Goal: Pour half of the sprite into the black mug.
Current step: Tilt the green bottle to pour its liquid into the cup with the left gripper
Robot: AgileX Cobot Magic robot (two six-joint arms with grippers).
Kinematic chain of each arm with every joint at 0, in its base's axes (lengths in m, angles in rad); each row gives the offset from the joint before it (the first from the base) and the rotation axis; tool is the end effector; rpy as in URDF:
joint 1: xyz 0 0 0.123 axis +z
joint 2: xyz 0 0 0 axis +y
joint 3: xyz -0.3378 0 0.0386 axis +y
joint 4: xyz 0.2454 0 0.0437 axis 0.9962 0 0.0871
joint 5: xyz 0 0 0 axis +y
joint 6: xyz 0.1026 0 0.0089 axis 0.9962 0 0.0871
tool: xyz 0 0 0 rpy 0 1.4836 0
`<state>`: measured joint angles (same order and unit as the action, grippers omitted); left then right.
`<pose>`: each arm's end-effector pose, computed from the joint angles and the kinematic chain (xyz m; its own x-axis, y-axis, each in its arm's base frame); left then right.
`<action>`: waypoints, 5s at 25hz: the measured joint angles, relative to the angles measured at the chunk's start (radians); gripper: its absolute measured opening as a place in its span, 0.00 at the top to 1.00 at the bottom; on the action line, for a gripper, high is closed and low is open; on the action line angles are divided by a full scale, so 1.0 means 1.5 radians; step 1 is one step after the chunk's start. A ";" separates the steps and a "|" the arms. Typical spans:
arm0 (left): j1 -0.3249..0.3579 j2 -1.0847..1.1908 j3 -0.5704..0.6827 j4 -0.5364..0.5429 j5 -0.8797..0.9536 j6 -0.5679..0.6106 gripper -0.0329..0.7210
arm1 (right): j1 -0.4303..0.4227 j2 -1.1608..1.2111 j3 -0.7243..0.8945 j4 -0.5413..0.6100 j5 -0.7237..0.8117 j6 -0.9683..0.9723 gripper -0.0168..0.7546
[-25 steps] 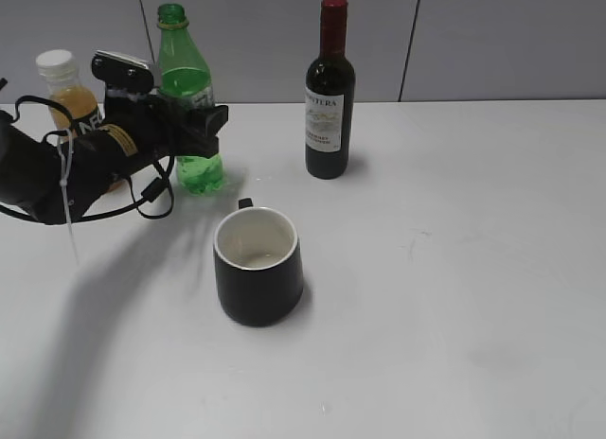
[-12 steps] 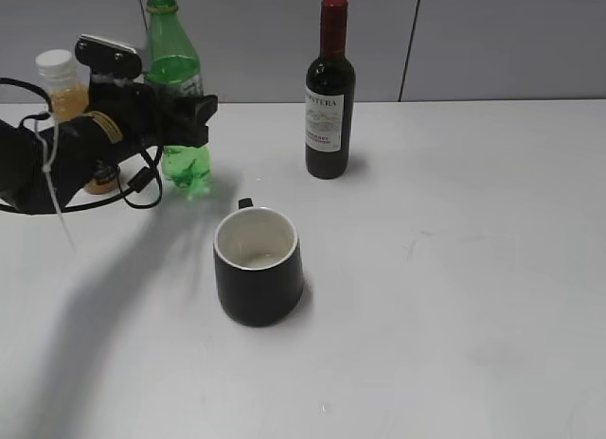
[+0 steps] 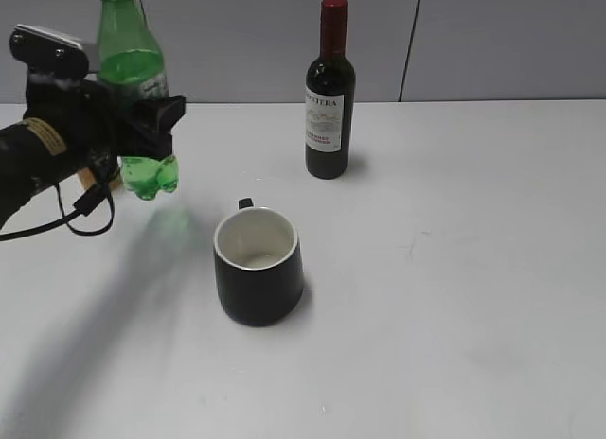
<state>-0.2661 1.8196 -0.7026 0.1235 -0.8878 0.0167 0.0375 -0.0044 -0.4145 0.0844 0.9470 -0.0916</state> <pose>0.3533 -0.1065 0.2245 -0.1061 0.1267 -0.9863 0.3647 0.9277 0.0799 -0.0388 0.0056 0.2561 -0.4204 -0.0579 -0.9055 -0.1171 0.9931 -0.0091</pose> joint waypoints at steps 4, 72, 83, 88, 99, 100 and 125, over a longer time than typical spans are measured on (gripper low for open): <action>-0.039 -0.055 0.073 -0.112 -0.007 0.098 0.34 | 0.000 0.000 0.000 0.000 0.000 0.000 0.23; -0.296 -0.134 0.110 -0.762 -0.028 1.314 0.34 | 0.000 0.000 0.000 0.000 0.000 0.000 0.23; -0.296 -0.134 0.110 -0.763 -0.028 1.373 0.34 | 0.000 0.000 0.000 0.000 0.000 0.000 0.23; -0.296 -0.134 0.110 -0.763 -0.028 1.389 0.34 | 0.000 0.000 0.000 0.000 0.000 0.000 0.23; -0.286 -0.134 0.109 -0.770 -0.056 1.390 0.34 | 0.000 0.000 0.000 0.000 0.000 0.000 0.23; -0.285 -0.134 0.109 -0.770 -0.060 1.390 0.34 | 0.000 0.000 0.000 0.000 0.000 0.000 0.23; -0.285 -0.134 0.138 -0.743 -0.085 1.387 0.34 | 0.000 0.000 0.000 0.000 0.000 0.000 0.23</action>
<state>-0.6933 1.6192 -0.4951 -0.9913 -1.0158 2.0975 0.0375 -0.0044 -0.4145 0.0844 0.9470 -0.0916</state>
